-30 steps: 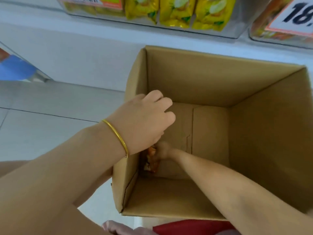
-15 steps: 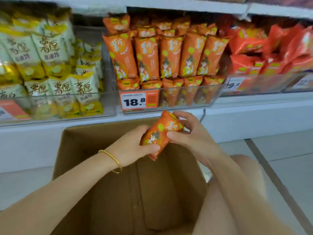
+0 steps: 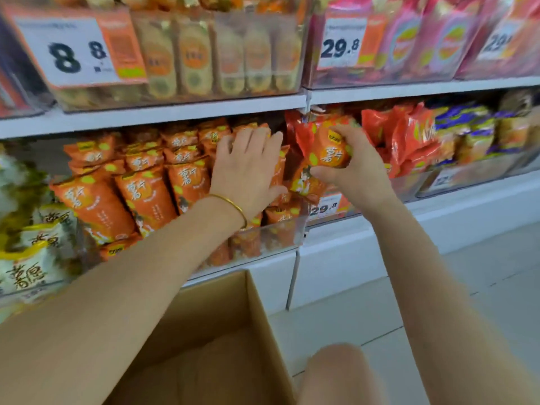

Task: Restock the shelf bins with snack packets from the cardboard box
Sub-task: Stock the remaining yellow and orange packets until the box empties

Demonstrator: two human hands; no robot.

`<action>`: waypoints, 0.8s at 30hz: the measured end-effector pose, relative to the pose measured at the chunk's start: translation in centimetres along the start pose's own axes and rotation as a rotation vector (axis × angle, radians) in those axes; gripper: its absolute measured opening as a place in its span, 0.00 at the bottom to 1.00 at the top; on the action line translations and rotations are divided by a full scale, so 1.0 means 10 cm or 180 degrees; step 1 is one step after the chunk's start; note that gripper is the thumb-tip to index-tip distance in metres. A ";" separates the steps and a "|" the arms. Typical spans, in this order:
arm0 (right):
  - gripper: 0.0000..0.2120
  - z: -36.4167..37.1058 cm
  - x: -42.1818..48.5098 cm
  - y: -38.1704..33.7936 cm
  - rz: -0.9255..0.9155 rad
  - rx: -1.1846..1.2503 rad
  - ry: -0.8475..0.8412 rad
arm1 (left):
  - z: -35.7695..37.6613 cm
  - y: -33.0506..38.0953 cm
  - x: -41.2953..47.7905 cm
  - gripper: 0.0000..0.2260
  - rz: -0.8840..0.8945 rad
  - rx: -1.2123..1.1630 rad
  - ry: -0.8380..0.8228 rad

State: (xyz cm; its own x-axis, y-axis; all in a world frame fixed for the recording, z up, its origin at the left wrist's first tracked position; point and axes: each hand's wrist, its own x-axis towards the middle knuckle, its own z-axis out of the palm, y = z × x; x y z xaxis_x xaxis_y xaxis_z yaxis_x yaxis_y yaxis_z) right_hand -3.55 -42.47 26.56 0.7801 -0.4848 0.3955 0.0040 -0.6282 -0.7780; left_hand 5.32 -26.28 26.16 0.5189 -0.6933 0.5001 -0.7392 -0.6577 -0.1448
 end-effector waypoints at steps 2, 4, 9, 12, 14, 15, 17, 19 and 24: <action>0.35 0.07 0.15 0.06 -0.0147 -0.0033 -0.0107 | 0.12 -0.02 0.11 0.42 0.0082 0.0298 -0.0284; 0.36 0.11 0.27 0.10 -0.0237 -0.0102 -0.0218 | 0.20 -0.06 0.12 0.41 0.0153 0.0382 -0.0209; 0.37 0.12 0.49 0.06 -0.0644 -0.0174 -0.0482 | 0.23 -0.13 0.09 0.39 0.0151 0.0486 0.0069; 0.38 0.16 0.53 0.04 -0.0726 -0.0297 -0.0598 | 0.17 -0.15 0.09 0.39 0.0119 0.0519 -0.0066; 0.38 0.15 0.56 0.04 -0.0722 -0.0270 -0.0667 | 0.16 -0.17 0.09 0.39 0.0093 0.0478 -0.0134; 0.37 0.15 0.58 0.04 -0.0710 -0.0219 -0.0739 | 0.15 -0.18 0.08 0.39 0.0080 0.0463 -0.0145; 0.37 0.18 0.61 0.05 -0.0660 -0.0175 -0.0947 | 0.15 -0.21 0.08 0.39 0.0104 0.0465 -0.0137; 0.36 0.27 0.62 0.11 -0.0673 -0.0448 -0.1180 | 0.16 -0.22 0.06 0.39 0.0165 0.0512 -0.0128; 0.36 0.34 0.59 0.24 -0.0610 -0.0914 -0.1359 | 0.20 -0.21 0.03 0.40 0.0261 0.0630 -0.0057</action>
State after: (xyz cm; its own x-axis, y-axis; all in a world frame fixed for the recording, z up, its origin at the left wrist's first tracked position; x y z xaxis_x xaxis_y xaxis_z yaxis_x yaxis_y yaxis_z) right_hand 3.19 -44.75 25.30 0.9670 -0.0929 0.2374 0.0467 -0.8509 -0.5233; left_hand 7.89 -25.70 24.86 0.4693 -0.7508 0.4648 -0.6814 -0.6427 -0.3502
